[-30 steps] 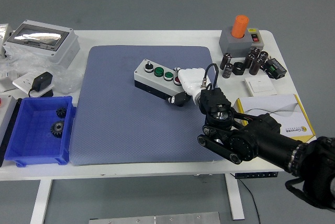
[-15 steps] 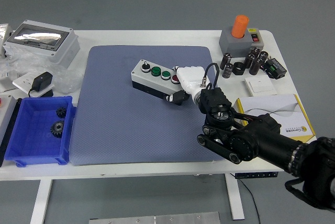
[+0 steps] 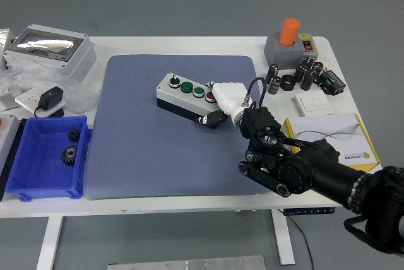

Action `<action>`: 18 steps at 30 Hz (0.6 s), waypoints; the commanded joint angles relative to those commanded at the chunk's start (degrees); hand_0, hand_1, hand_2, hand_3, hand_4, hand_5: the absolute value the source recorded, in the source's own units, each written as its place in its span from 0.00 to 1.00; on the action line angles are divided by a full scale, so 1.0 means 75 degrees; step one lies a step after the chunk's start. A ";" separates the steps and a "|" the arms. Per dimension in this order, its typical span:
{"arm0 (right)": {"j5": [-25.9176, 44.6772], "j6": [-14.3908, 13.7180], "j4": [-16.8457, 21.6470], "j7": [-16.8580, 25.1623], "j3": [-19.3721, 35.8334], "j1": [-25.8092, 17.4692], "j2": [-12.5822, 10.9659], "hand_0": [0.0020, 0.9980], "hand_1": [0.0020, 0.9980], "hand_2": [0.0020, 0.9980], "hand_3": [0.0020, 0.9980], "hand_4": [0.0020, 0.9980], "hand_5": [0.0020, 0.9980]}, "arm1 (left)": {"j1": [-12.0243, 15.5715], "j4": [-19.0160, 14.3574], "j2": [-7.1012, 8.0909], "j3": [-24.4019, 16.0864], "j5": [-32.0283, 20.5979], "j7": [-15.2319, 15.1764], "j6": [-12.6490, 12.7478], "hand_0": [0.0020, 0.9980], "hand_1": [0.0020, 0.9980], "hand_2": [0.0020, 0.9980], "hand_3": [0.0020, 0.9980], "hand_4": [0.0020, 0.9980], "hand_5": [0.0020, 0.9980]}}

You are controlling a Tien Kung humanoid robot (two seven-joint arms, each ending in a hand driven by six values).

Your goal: Pick up the button,place it on the desk,press the button,press the button

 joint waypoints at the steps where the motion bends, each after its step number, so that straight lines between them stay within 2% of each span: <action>1: 0.0044 -0.0034 0.0009 0.0040 0.0021 -0.0005 0.0000 0.01 0.20 0.29 0.37 0.12 0.00 | 0.0001 0.0001 0.0000 -0.0002 -0.0001 -0.0010 0.0007 0.67 0.68 0.67 0.82 0.77 0.57; 2: 0.0082 -0.0060 0.0016 0.0072 0.0036 -0.0010 0.0000 0.01 0.20 0.29 0.37 0.12 0.00 | 0.0002 0.0002 0.0000 -0.0004 -0.0001 -0.0018 0.0012 0.67 0.68 0.67 0.82 0.77 0.57; 3: 0.0136 -0.0098 0.0025 0.0118 0.0055 -0.0017 0.0000 0.01 0.19 0.28 0.30 0.12 0.00 | 0.0002 0.0003 0.0000 -0.0006 0.0003 -0.0029 0.0018 0.67 0.68 0.67 0.82 0.77 0.57; 10: 0.0380 -0.0421 0.0338 0.0460 0.0322 -0.0115 0.0000 0.01 0.19 0.27 0.30 0.13 0.00 | 0.0015 0.0007 -0.0012 -0.0010 -0.0011 -0.0087 0.0073 0.67 0.68 0.67 0.81 0.77 0.58; 15: 0.0356 -0.0598 0.1038 0.0891 0.0383 -0.0295 -0.0017 0.01 0.20 0.27 0.31 0.15 0.00 | 0.0027 0.0012 -0.0038 -0.0005 -0.0038 -0.0111 0.0102 0.67 0.68 0.67 0.81 0.77 0.58; 18: 0.0339 -0.0645 0.1495 0.1222 0.0311 -0.0456 -0.0215 0.01 0.20 0.27 0.31 0.15 0.00 | 0.0042 0.0014 -0.0060 0.0001 -0.0057 -0.0120 0.0116 0.67 0.68 0.67 0.81 0.77 0.58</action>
